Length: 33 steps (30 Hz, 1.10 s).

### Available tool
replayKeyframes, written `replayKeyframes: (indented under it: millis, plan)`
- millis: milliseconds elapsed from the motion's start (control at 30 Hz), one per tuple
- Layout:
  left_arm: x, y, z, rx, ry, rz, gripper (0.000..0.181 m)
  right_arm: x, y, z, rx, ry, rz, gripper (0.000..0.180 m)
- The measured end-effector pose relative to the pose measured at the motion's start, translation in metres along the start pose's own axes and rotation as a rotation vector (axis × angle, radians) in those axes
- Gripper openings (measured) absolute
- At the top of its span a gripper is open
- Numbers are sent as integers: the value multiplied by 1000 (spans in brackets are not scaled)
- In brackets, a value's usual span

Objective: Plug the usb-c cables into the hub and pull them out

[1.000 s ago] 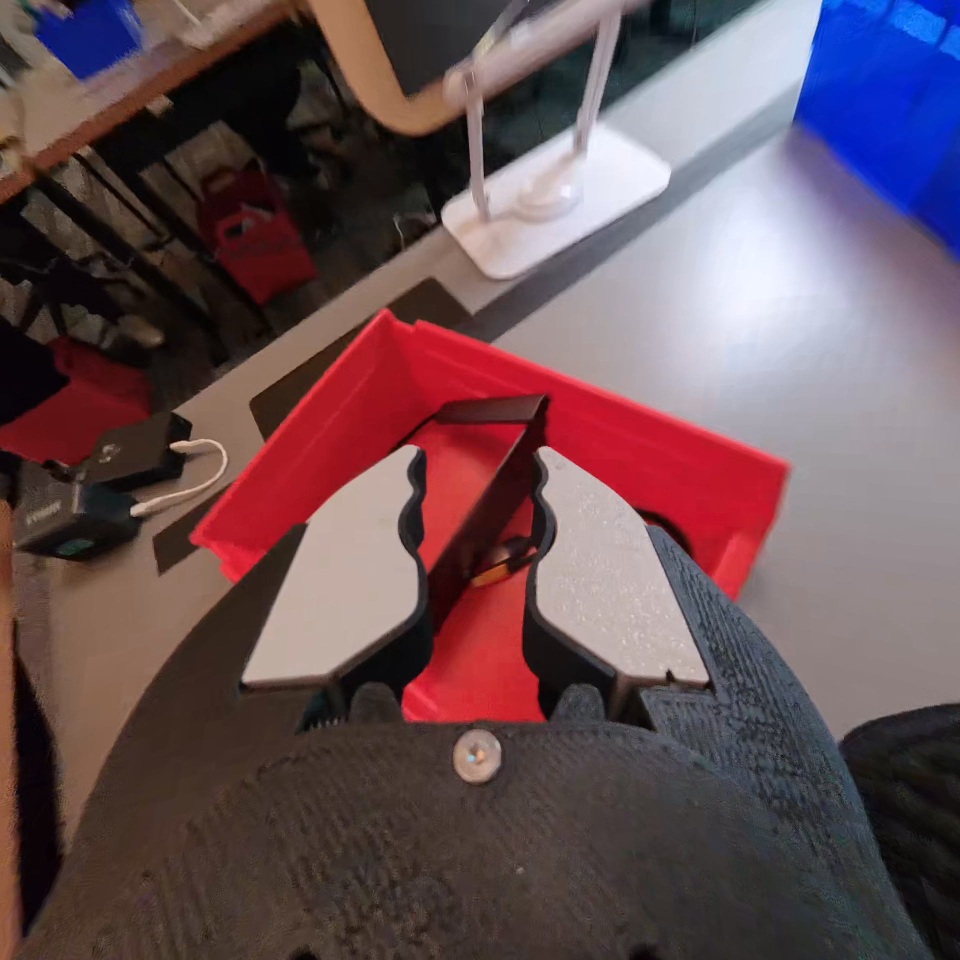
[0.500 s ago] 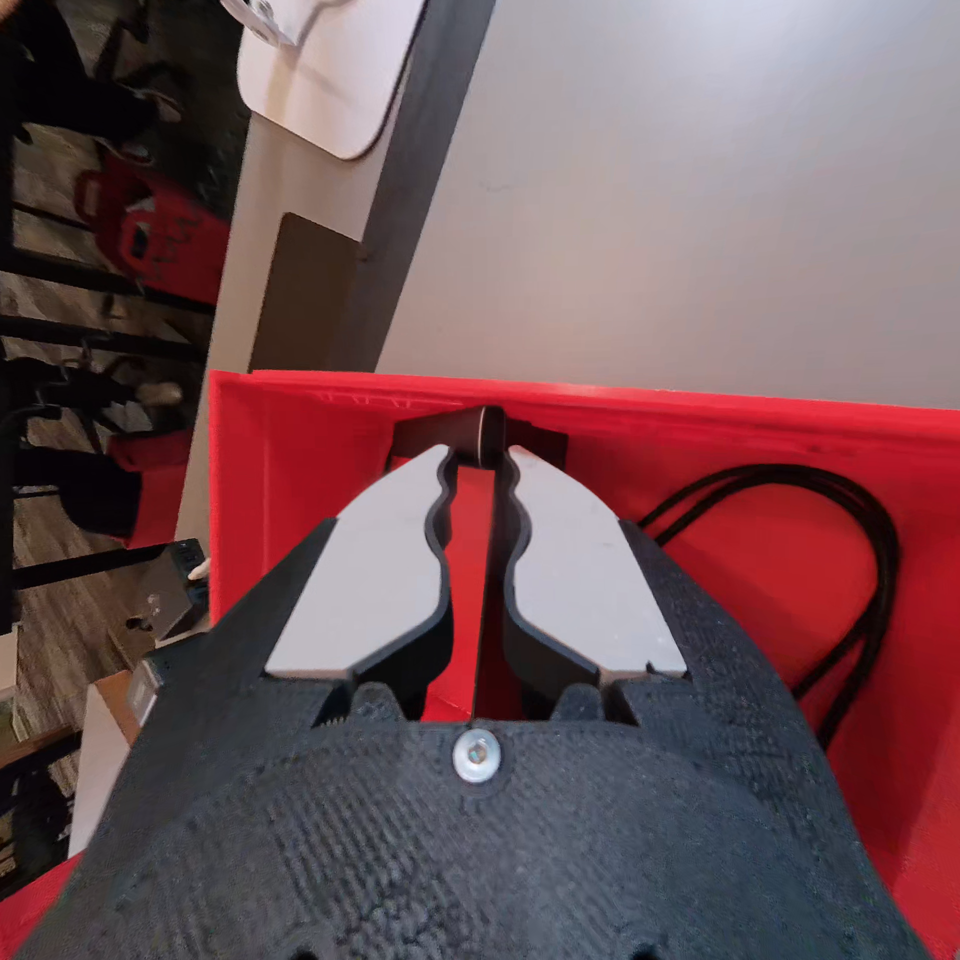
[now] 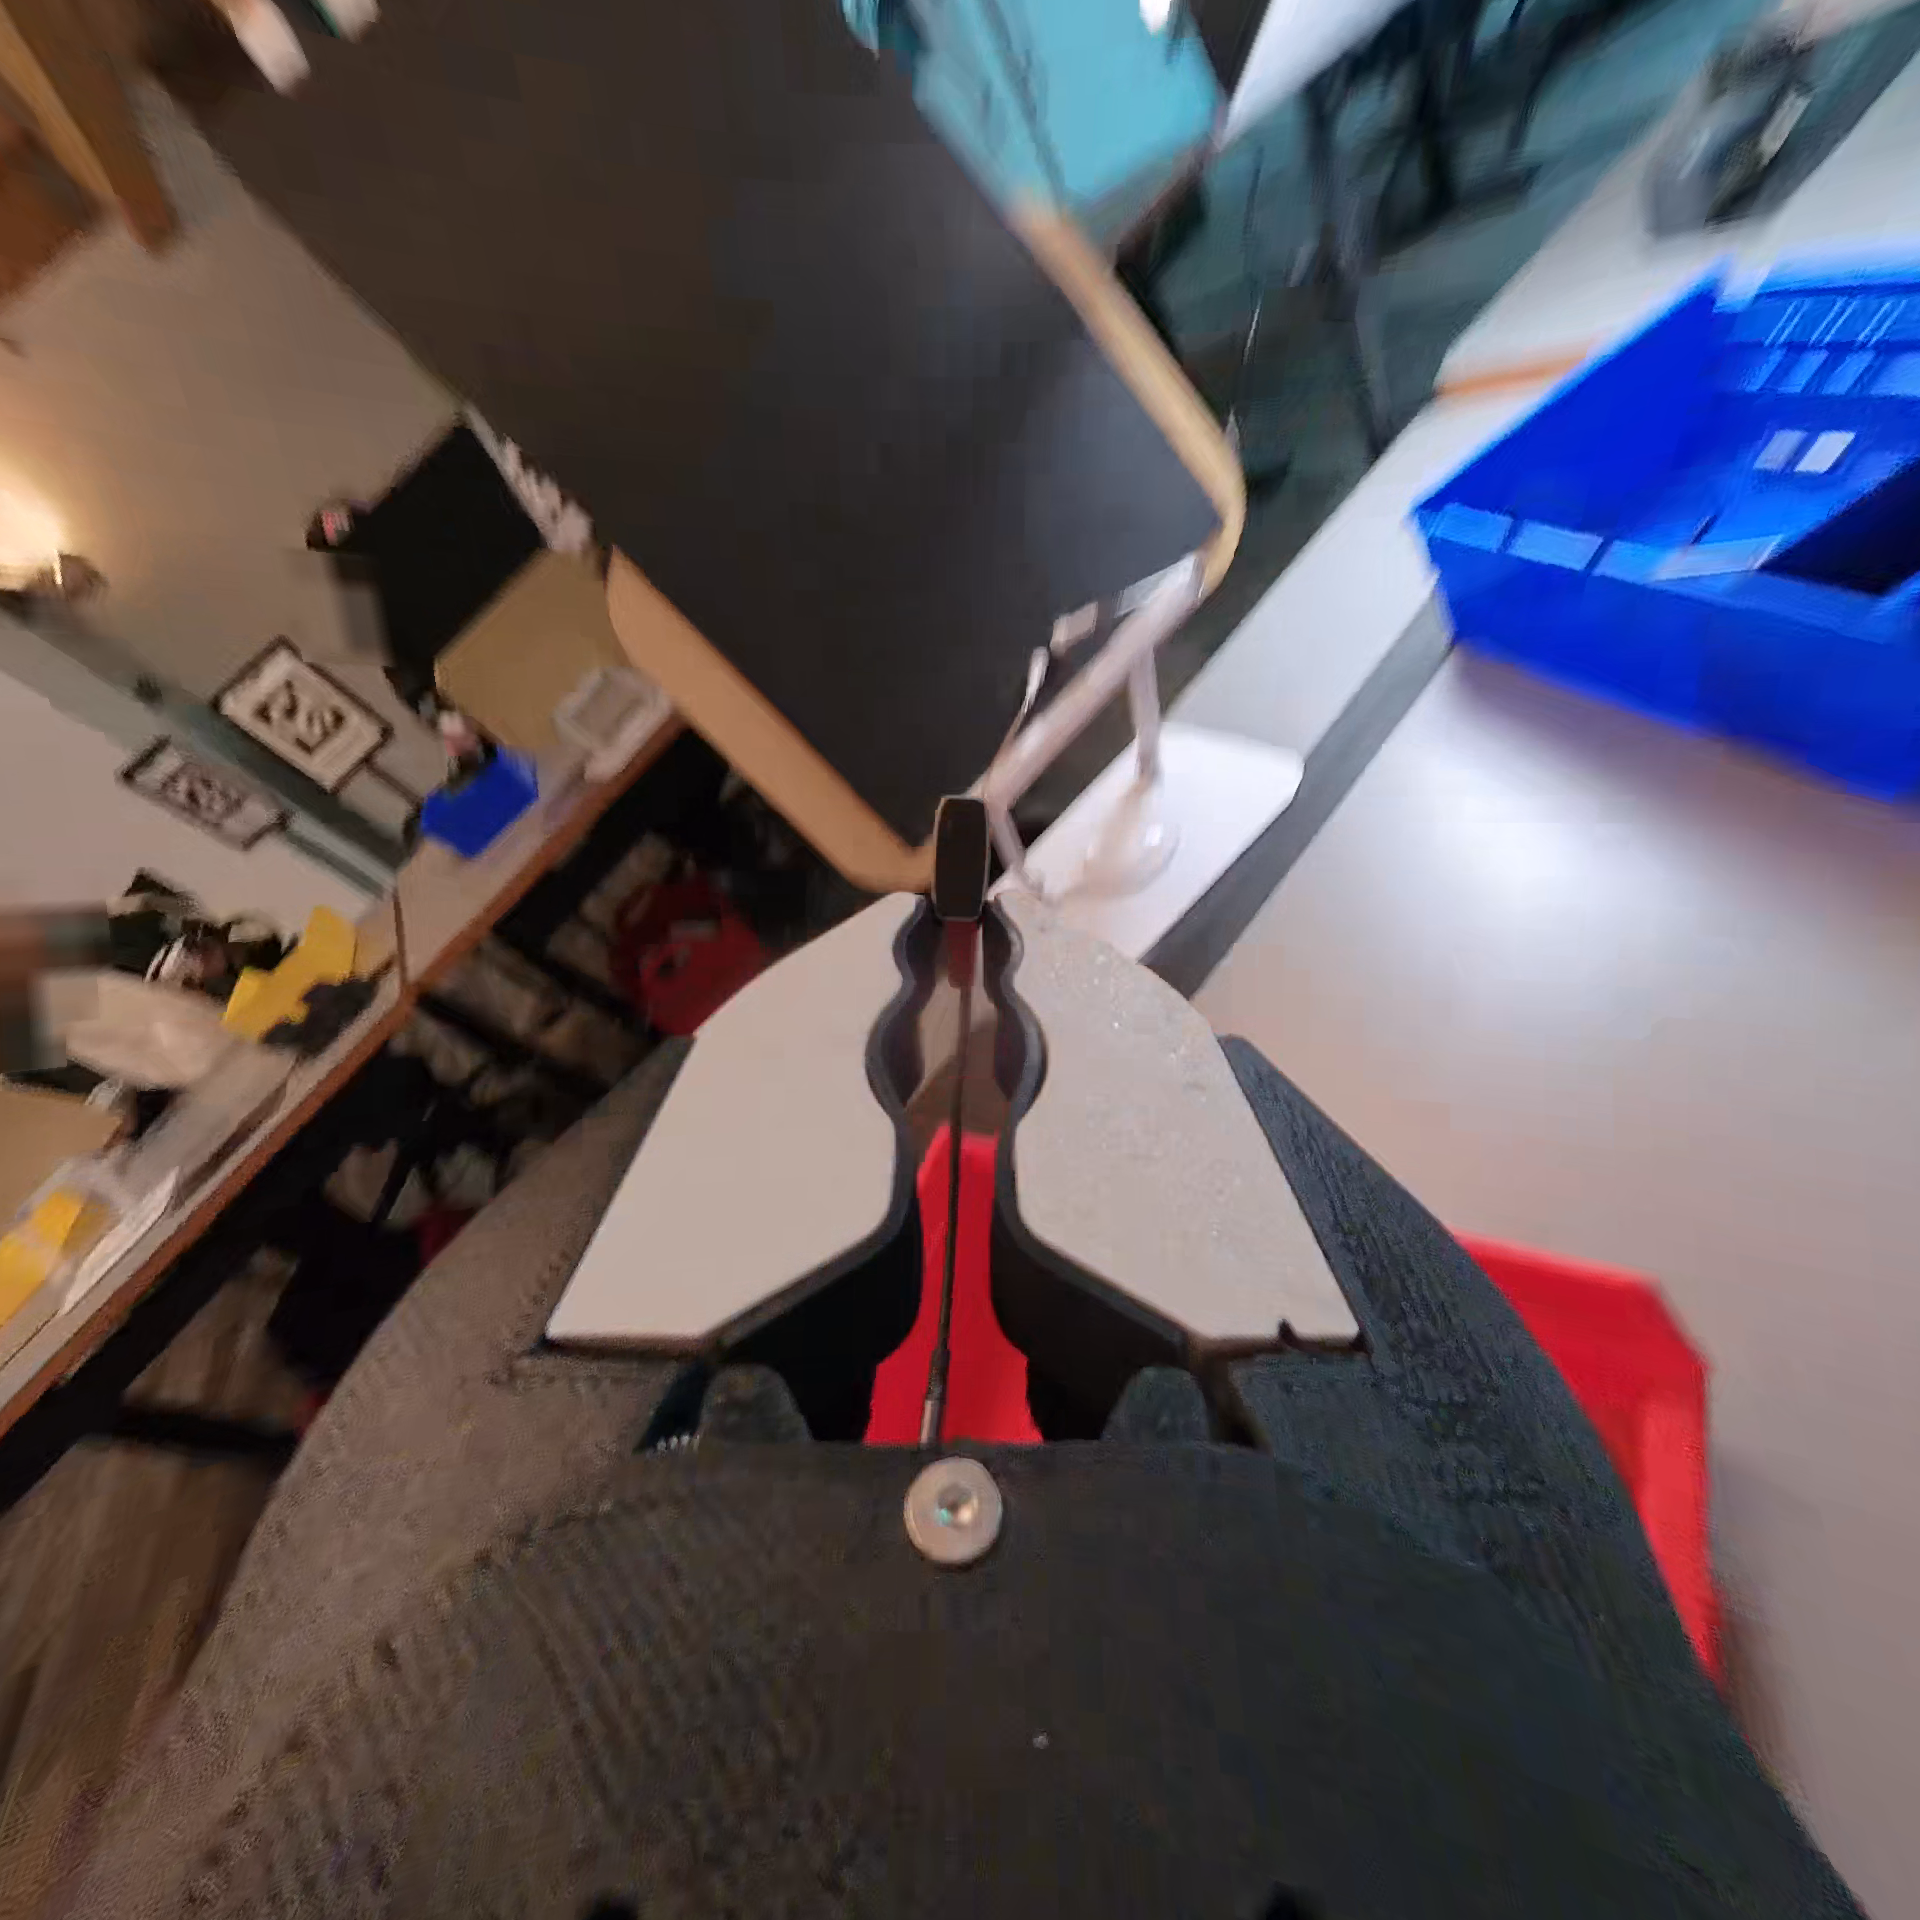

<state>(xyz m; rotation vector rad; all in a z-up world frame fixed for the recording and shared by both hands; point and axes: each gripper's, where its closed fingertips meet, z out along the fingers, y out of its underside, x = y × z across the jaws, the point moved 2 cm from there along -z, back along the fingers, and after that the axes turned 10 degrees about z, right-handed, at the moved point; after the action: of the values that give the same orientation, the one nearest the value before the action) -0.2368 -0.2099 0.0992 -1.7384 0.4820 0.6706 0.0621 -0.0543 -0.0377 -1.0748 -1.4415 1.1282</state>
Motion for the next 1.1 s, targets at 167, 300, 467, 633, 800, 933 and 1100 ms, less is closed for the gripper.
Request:
replayKeyframes:
  millis: [167,300,467,633,800,933,1100]
  plan:
    - [32,-78,-24,374,85,-117,9,-3,-49,27,69,3,-72,36]
    - [80,-117,-33,657,273,-177,9,1,-86,46,128,-22,-134,45]
    - [118,-142,-29,918,436,-280,9,-8,-110,60,208,-245,-24,51]
    - [143,-150,-10,1001,557,-340,9,-30,-105,57,245,-530,83,12]
    - [147,-129,9,856,518,-326,9,-17,-95,44,146,-482,-35,9]
    - [153,-100,29,503,455,-175,22,9,-73,29,-100,-248,-280,9]
    - [194,-86,53,240,432,101,34,6,-34,15,-445,-186,-437,9]
